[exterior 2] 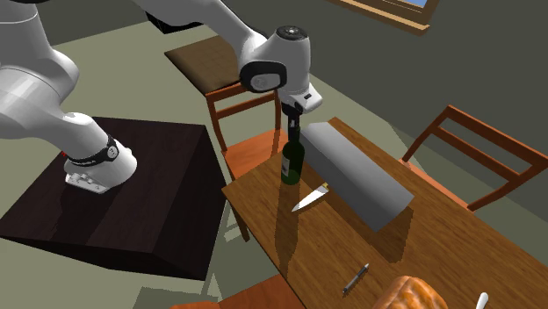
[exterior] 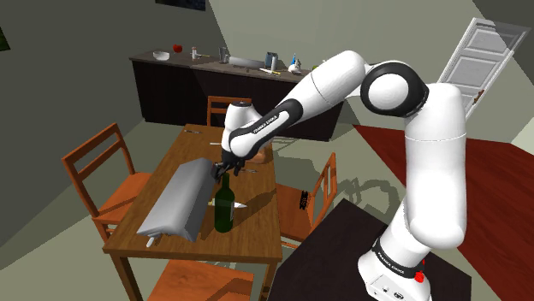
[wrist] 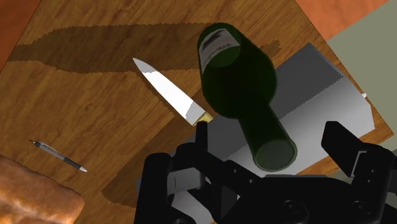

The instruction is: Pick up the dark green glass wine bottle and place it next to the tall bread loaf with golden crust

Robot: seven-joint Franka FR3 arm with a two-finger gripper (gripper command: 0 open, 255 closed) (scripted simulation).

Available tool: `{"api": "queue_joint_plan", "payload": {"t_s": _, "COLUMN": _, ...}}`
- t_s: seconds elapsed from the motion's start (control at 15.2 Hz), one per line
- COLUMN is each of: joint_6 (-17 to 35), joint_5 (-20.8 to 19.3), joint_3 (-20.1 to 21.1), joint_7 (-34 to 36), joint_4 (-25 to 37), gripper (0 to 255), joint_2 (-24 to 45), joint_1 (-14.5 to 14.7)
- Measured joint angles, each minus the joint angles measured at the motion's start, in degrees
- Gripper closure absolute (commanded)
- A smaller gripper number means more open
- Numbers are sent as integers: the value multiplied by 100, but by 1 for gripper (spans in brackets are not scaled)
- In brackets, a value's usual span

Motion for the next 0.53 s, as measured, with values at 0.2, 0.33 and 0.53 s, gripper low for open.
{"api": "queue_joint_plan", "payload": {"t_s": 0.2, "joint_6": 119, "joint_5": -19, "joint_3": -13, "joint_7": 11, "joint_4": 14, "gripper": 0, "joint_2": 136, "joint_1": 14}}
{"api": "queue_joint_plan", "payload": {"t_s": 0.33, "joint_6": 132, "joint_5": -22, "joint_3": -15, "joint_7": 14, "joint_4": 18, "gripper": 0, "joint_2": 150, "joint_1": 16}}
{"api": "queue_joint_plan", "payload": {"t_s": 0.53, "joint_6": 137, "joint_5": -22, "joint_3": -15, "joint_7": 15, "joint_4": 17, "gripper": 0, "joint_2": 153, "joint_1": 17}}
